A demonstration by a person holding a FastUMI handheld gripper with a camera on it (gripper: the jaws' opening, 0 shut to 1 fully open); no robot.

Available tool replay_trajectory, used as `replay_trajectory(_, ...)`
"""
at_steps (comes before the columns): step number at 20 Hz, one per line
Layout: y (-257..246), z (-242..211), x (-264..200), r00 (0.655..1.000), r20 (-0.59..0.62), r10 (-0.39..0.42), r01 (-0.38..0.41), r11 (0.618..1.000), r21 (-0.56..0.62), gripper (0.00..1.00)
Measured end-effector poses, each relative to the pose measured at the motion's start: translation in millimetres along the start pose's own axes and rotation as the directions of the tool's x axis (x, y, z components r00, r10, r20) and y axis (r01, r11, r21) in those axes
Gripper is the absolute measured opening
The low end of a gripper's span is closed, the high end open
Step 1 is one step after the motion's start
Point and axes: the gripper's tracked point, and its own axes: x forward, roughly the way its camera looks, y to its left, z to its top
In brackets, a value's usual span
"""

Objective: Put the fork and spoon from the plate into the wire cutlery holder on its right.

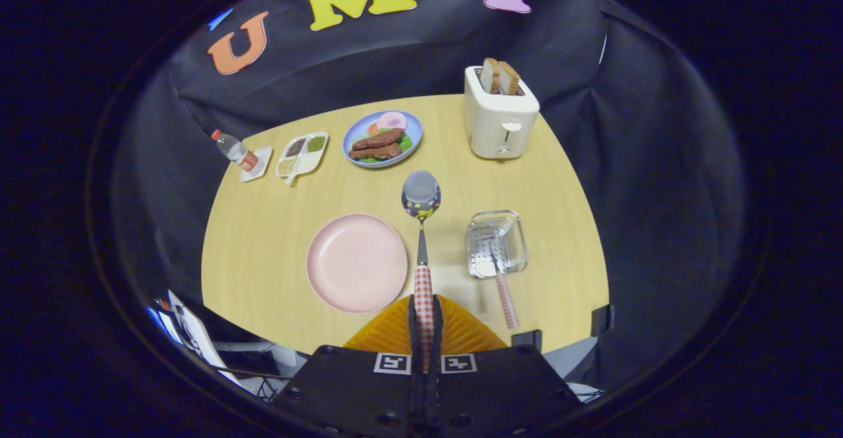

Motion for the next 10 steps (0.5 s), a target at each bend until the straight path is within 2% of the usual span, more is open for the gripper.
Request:
replay_trajectory(6,-70,1,-19,0.983,-0.180,-0.024,0.027,1.000,0.014,0.02)
replay_trajectory(10,-86,-6,-5,0.949,-0.316,-0.019,0.023,1.000,0.011,0.02)
